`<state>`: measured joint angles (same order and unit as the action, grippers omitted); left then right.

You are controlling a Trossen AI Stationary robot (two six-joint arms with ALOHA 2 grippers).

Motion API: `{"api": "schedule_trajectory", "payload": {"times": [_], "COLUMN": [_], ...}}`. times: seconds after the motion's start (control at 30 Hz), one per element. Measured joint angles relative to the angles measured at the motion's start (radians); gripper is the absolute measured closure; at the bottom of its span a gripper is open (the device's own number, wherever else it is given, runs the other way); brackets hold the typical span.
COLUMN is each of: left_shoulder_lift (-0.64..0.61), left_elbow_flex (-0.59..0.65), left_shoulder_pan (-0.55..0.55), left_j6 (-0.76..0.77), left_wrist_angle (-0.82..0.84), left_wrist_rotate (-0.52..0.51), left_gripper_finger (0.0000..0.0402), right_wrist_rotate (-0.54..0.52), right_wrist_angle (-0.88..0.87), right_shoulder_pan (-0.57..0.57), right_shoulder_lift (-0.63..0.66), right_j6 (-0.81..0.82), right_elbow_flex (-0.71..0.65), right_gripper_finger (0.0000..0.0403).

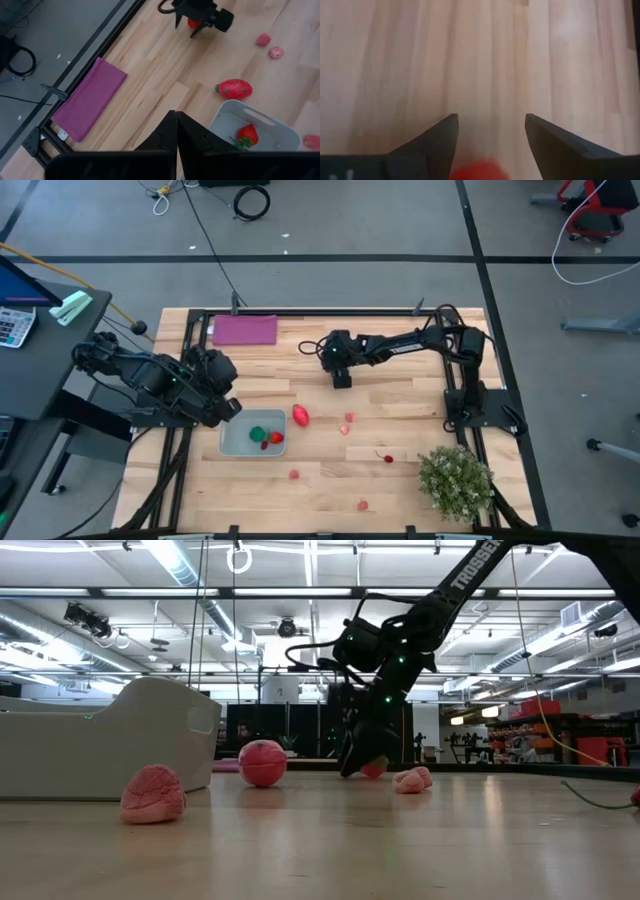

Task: Pick and placing Produce into tupperware
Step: Put the red strawberry into the gray container

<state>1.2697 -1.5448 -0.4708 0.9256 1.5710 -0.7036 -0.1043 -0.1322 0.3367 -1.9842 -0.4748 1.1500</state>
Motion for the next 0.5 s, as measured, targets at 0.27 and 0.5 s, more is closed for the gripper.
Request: {"api": "schedule_trajectory", "payload": {"times": [0.27,0.5], "left_shoulder_lift": [0.0,0.0], "left_elbow_flex": [0.0,0.0], "left_shoulder_pan": [0.001,0.001], "left_j6": [-0.021,-0.021], "left_wrist_angle": [0.0,0.0], "left_wrist_rotate": [-0.044,-0.045], "left_gripper_finger": [0.038,0.0389], "right_wrist_rotate": [-0.01,-0.009], "right_wrist_angle": [-0.034,-0.124], "right_shoulder_pan": [0.042,0.031], "right_shoulder_lift": [0.025,0.05], "right_j6": [0.01,0.051], "right_elbow_flex": [-0.001,-0.001], "right_gripper_finger": [0.0162,0.0162]}}
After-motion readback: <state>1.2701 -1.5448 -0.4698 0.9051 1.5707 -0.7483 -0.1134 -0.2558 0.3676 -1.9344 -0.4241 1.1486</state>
